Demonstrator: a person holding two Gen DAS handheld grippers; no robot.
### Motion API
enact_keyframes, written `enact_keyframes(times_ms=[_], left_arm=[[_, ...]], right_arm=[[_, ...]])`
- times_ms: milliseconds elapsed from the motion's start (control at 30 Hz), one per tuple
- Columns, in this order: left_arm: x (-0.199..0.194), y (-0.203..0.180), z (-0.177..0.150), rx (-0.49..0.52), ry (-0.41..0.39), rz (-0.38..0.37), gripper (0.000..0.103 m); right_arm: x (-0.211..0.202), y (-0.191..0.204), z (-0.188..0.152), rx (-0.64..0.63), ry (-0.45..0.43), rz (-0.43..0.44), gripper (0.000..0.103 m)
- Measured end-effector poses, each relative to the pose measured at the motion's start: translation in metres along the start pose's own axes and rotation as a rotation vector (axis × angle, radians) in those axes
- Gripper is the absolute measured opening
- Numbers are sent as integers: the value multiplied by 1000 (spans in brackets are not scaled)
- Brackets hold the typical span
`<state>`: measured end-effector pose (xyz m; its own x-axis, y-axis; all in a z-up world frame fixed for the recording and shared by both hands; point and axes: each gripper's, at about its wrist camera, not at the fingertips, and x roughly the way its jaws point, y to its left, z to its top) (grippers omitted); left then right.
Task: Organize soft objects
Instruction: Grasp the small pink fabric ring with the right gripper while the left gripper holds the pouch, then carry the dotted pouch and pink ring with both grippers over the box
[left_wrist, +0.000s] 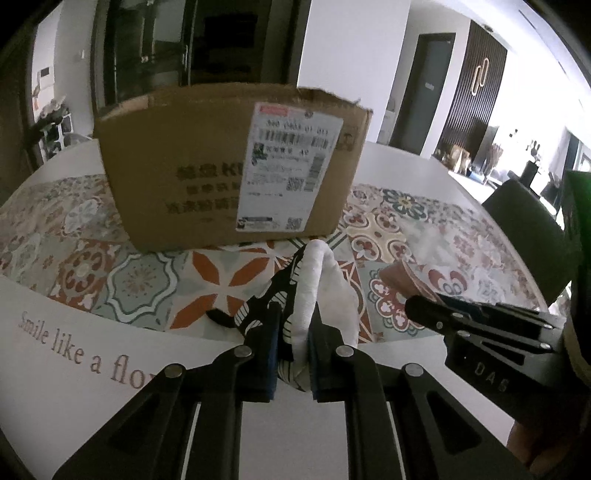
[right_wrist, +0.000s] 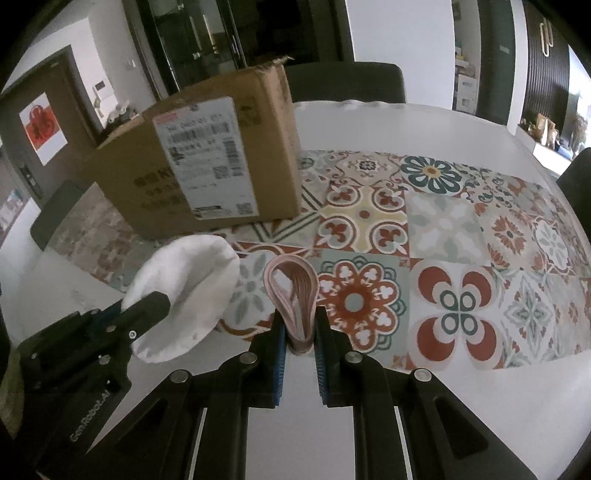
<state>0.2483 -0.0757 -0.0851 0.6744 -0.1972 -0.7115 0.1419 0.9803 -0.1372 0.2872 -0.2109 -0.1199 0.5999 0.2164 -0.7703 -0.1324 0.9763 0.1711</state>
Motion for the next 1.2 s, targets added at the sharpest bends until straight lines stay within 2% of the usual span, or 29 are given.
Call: enact_keyframes(times_ms=[433,833,1200], left_arm=[[-57,12,12,-21,-102,-6,14],[-100,25,30,20,-194,9,14],[-124,48,65,32,-270,31,14]], right_arm=[[-50,33,5,-13,-88,11,16],[-88,65,16,-13,-182,23,16],[-101,93,49,-14,-238,52,16]])
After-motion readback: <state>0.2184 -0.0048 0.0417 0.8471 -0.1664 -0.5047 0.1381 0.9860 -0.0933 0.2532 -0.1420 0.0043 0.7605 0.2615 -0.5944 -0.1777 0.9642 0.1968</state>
